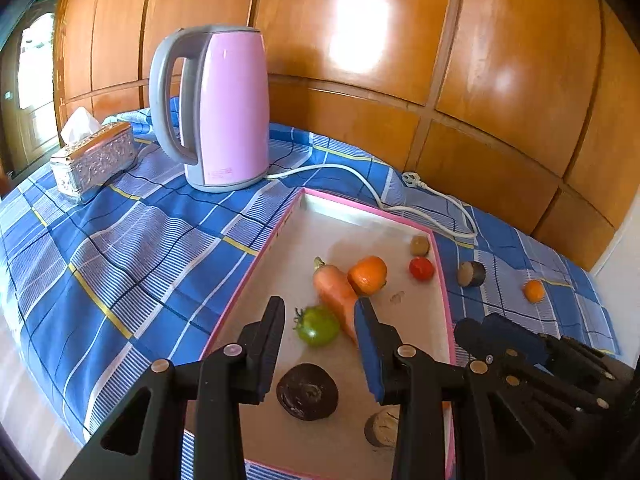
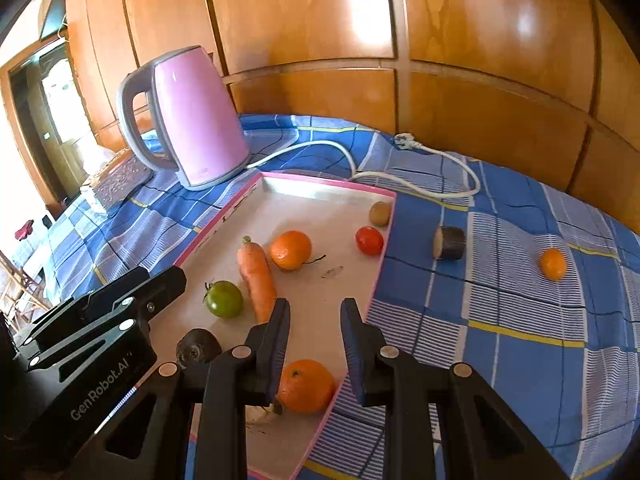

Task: Organize fruits
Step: 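Withdraw both open tools from the tray toward the dark chunk and orange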

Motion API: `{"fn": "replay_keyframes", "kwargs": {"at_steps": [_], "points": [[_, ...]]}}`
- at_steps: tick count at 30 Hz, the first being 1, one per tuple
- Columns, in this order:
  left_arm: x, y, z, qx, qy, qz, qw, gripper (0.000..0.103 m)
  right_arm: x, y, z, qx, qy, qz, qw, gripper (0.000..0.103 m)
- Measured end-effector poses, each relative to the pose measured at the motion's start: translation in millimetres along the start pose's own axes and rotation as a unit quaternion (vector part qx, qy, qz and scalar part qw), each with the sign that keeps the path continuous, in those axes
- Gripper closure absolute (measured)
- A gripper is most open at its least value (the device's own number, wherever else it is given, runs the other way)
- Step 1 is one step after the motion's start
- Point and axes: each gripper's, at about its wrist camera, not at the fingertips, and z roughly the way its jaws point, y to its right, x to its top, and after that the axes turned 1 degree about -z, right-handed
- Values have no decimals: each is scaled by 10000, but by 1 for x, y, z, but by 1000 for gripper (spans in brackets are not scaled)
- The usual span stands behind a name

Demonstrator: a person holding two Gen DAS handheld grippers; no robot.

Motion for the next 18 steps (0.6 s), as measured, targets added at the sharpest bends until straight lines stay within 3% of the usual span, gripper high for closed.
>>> {"fn": "replay_keyframes", "kwargs": {"at_steps": [18], "points": [[-13,31,-13,-284,-33,344,9990,66,-13,24,-27,-274,167,377,9988,77]]}}
